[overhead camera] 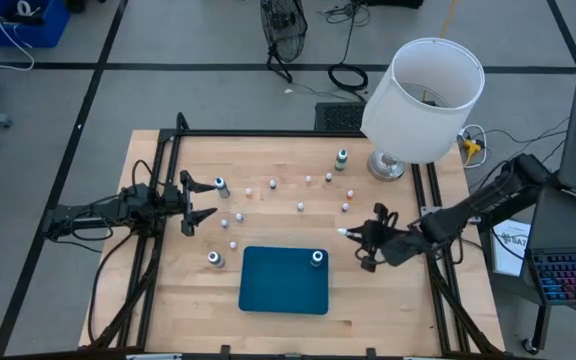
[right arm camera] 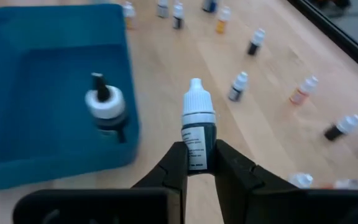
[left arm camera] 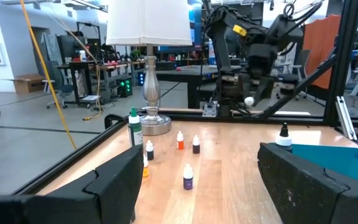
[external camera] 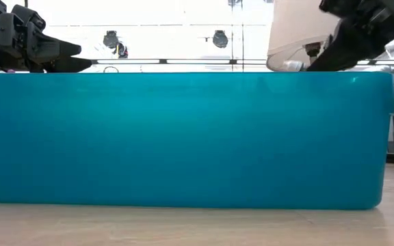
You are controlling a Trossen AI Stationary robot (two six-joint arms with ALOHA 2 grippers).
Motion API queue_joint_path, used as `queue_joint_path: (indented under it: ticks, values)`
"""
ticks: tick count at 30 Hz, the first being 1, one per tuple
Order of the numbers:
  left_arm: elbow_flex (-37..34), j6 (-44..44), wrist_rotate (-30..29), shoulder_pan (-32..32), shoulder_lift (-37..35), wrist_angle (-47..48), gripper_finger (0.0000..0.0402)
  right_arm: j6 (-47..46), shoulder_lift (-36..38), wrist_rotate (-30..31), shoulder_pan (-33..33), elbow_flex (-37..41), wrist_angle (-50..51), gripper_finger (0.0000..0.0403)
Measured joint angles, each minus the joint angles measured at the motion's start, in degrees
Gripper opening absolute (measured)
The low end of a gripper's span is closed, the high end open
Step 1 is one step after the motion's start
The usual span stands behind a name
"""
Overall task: Pick & Place food coloring
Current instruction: Put the green food coloring bottle into the blue container
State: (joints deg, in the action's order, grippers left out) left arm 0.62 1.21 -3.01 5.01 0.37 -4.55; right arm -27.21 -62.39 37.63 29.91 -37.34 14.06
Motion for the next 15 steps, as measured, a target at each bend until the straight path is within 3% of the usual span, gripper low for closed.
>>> queue_joint_path:
  ticks: [6,11,15]
  values:
    - [0.0,-0.4,-0.7,0.0,0.0,-2.4,0.031,3.6,0.0,-0.2,1.8,0.0,-4.6,0.0043]
    - [0.0,-7.9,-0.9,0.0,0.0,-9.5,0.031,5.9,-0.2,-0.4,3.8,-0.1,-7.5,0.0043]
    - [0.1,-12.1,-4.4,0.0,0.0,-9.1,0.031,7.9,-1.4,-0.4,4.6,-0.1,-10.1,0.0043]
